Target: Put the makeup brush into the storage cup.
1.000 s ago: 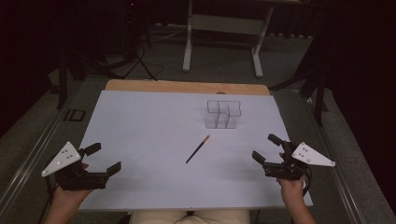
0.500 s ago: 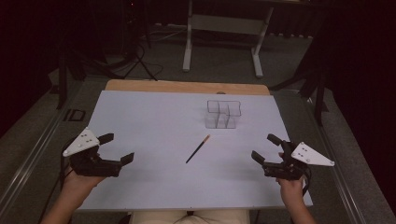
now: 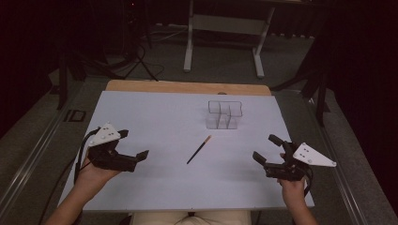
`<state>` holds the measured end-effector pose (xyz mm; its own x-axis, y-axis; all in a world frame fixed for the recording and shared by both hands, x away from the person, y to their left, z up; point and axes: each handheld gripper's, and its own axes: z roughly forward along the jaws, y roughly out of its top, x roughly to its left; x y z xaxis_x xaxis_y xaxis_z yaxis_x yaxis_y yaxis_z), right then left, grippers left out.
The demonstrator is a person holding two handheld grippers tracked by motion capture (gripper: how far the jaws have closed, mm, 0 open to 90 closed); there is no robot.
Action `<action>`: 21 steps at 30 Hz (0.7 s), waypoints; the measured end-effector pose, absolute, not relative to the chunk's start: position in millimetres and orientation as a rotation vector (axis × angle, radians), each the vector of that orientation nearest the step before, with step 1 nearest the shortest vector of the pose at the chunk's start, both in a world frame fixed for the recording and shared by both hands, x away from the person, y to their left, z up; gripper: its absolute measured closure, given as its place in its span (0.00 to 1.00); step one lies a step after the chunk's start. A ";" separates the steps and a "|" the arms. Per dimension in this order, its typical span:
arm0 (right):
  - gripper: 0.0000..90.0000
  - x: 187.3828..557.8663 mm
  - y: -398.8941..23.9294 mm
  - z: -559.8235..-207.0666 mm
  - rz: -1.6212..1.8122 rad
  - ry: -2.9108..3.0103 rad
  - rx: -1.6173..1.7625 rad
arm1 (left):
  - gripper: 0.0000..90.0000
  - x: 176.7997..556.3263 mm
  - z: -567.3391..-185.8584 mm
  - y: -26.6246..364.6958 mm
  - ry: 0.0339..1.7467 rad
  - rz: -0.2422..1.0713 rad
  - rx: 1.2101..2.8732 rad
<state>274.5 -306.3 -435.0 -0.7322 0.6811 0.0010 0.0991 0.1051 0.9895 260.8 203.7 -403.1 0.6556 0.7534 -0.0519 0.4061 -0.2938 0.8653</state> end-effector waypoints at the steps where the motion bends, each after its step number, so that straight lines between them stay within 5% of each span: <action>1: 0.13 274.5 -306.3 -435.0 1.667 1.927 0.759 | 0.03 263.5 -403.2 198.7 0.910 0.459 1.933; 21: 0.13 274.4 -306.3 -435.3 1.670 1.931 0.756 | 0.04 287.2 -407.9 148.8 0.852 0.352 2.043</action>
<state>274.4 -306.3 -435.3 -0.7350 0.6781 0.0015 0.0993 0.1055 0.9895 287.2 148.8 -407.9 0.7258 0.6848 -0.0653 0.4383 -0.3872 0.8112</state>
